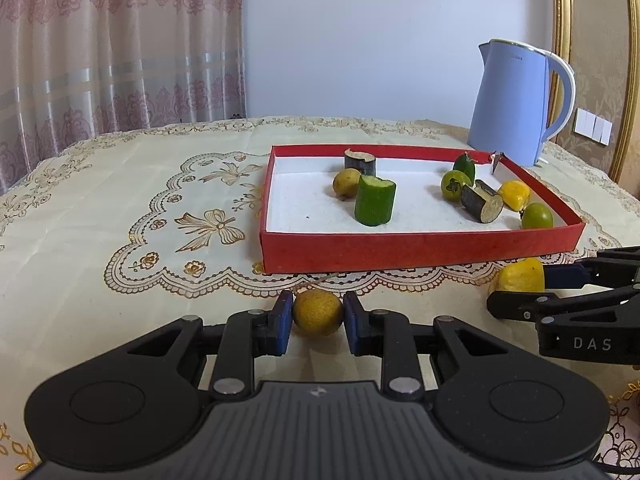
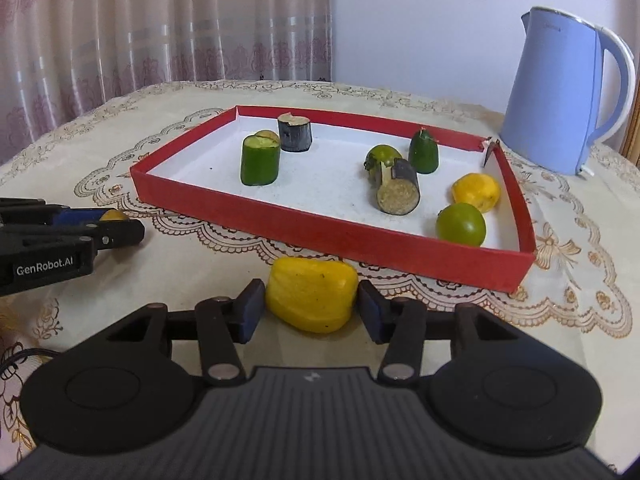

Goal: Organize fruits
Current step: 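Carry the yellow pepper chunk into the tray and open the right gripper while the left holds the fruit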

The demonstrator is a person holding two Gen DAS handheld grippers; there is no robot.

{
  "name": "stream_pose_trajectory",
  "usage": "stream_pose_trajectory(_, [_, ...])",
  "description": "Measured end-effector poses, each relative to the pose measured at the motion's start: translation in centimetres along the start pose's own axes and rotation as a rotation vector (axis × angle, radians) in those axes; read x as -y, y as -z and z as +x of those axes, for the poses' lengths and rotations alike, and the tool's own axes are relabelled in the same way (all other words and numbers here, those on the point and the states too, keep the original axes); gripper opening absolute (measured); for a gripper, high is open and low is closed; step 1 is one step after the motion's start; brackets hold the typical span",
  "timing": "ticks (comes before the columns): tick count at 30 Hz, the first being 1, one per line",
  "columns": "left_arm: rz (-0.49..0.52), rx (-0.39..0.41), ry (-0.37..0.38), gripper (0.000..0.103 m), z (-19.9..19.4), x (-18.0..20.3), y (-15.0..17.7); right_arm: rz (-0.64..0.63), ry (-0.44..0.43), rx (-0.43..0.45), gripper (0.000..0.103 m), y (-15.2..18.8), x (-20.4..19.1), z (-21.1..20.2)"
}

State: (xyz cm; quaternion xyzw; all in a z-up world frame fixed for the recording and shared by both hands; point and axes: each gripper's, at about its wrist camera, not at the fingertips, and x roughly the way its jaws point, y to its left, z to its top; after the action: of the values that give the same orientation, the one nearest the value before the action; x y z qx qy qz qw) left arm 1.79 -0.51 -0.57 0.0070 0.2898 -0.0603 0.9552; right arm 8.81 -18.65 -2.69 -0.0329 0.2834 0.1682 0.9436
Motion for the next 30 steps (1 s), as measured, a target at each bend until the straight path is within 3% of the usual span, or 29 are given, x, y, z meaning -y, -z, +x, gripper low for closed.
stream_pose_trajectory(7, [0.026, -0.021, -0.015, 0.026, 0.3, 0.4, 0.0, -0.029, 0.028, 0.002, 0.051, 0.0, -0.3, -0.1])
stream_pose_trajectory(11, [0.039, -0.035, -0.023, 0.026, 0.5, 0.6, 0.0, -0.054, 0.035, 0.012, 0.047, 0.1, -0.8, -0.2])
stream_pose_trajectory(30, [0.070, -0.032, -0.052, 0.026, 0.4, 1.1, 0.0, 0.006, 0.006, 0.056, 0.047, 0.1, 0.1, -1.0])
